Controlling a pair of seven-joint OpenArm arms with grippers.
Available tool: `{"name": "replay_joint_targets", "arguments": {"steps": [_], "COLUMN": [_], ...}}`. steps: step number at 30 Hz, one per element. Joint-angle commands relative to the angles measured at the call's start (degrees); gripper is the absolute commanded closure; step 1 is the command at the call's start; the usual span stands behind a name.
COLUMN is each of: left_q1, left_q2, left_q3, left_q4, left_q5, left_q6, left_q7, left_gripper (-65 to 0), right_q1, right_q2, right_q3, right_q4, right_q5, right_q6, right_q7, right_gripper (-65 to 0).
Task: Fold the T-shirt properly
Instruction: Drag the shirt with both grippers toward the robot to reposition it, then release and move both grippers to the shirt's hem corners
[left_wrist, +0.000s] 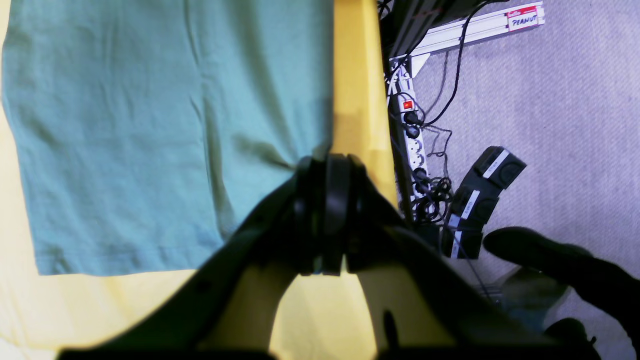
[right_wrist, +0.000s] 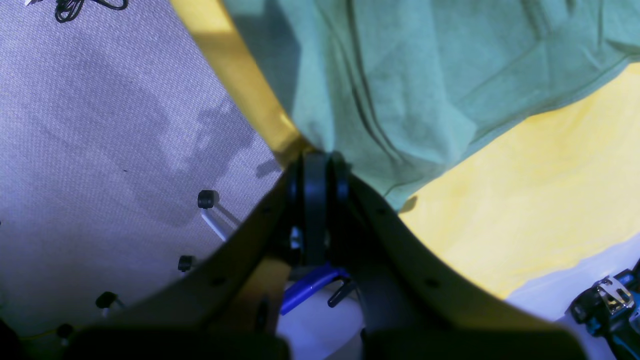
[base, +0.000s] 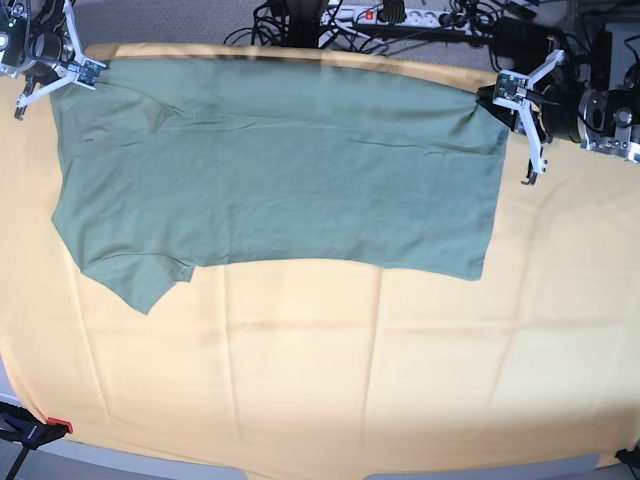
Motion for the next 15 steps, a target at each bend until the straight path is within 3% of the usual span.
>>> {"name": "replay_joint_targets", "arguments": {"steps": [1, 4, 6, 10, 15], "left_q1": [-0.37, -0.39, -0.55, -2.47, -9.20], "left_q2": [-1.40, -1.60, -1.86, -2.69, -3.37], "left_q3": [-0.66, -0.66, -0.66, -0.66, -0.66], "left_q4": [0.66, 0.66, 0.72, 2.47, 3.91], "left_q5": [-0.87, -0.85, -0.85, -1.62, -11.87], "left_q6": [-0.06, -0.06, -0.06, -0.06, -0.06], "left_q7": [-0.61, -0.59, -0.26, 4.57, 10.19], "left_gripper": [-1.5, -21.8, -31.5, -32.3, -32.3], "right_q1": [-0.17, 0.17, 0.31, 0.26, 0.26], "right_q2": [1.01, 1.25, 1.33, 1.46, 1.44], "right_q3": [0.59, 0.59, 0.61, 0.66, 3.56], "right_q4": [0.72, 0.72, 0.81, 2.71, 8.74], "right_q5": [-0.46, -0.44, -0.46, -0.44, -0.42], "right_q6": [-0.20, -0.74, -1.55, -1.84, -5.46], "right_q7": [-0.85, -0.83, -0.83, -1.79, -2.97], "right_gripper": [-0.9, -25.1, -34.6, -35.0, -35.0]}}
